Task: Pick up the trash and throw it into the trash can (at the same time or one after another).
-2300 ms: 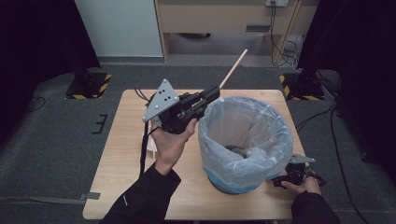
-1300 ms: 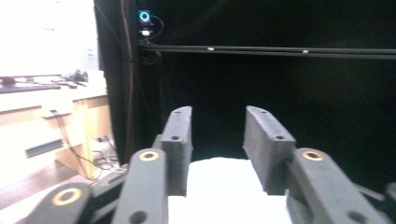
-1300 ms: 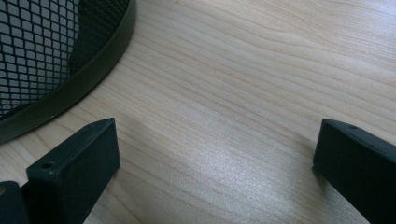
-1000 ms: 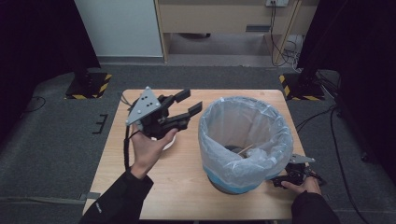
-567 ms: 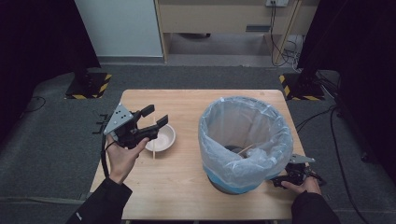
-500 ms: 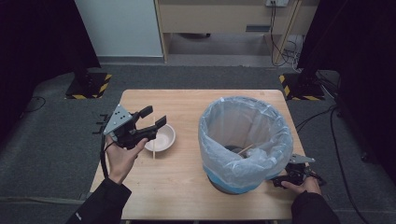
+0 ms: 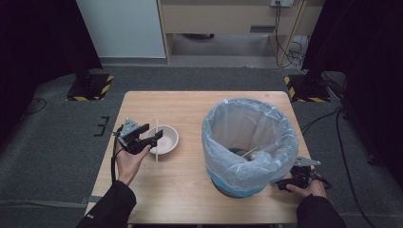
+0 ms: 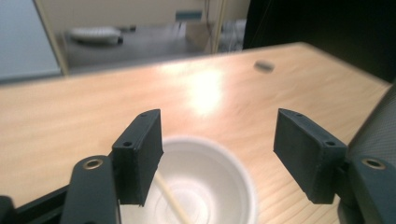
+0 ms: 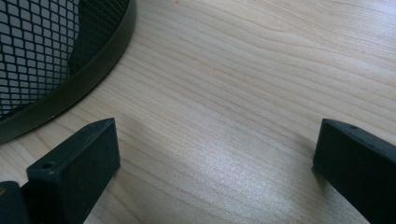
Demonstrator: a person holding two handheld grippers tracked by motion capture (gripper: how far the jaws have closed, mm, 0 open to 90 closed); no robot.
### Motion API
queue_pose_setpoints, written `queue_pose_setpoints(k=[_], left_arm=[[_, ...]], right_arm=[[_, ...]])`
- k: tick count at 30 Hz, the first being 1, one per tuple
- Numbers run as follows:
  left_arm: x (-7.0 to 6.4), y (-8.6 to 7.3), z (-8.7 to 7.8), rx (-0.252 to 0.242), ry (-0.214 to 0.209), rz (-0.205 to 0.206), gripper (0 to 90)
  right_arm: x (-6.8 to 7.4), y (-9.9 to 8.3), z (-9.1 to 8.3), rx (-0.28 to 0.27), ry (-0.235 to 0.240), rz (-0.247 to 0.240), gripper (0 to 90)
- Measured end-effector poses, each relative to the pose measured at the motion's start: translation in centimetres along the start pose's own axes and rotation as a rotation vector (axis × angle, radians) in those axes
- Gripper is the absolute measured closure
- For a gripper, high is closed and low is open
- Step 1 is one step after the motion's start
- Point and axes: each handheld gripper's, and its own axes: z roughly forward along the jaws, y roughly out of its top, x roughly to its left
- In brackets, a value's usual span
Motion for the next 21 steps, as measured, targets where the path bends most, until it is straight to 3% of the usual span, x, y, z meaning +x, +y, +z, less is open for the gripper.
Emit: queue_pose_setpoints(k=[3,11,21], left_arm=[[0.5,-1.1,1.1,0.050,0.017,-0.021,34.8],[0.9,-2.6,3.1,0.148,0.050,-0.005,41.3],[1.3,-3.1,3.7,0.206,0.075,-0.032,56.6]], right_arm=[[0.0,0.0,0.0,0.000,0.000,0.000,0.8],[0.0,0.0,0.0,0.002,0.002,-0.001,0.8],[0.0,0.0,0.0,0.002,0.002,-0.001,0.8]])
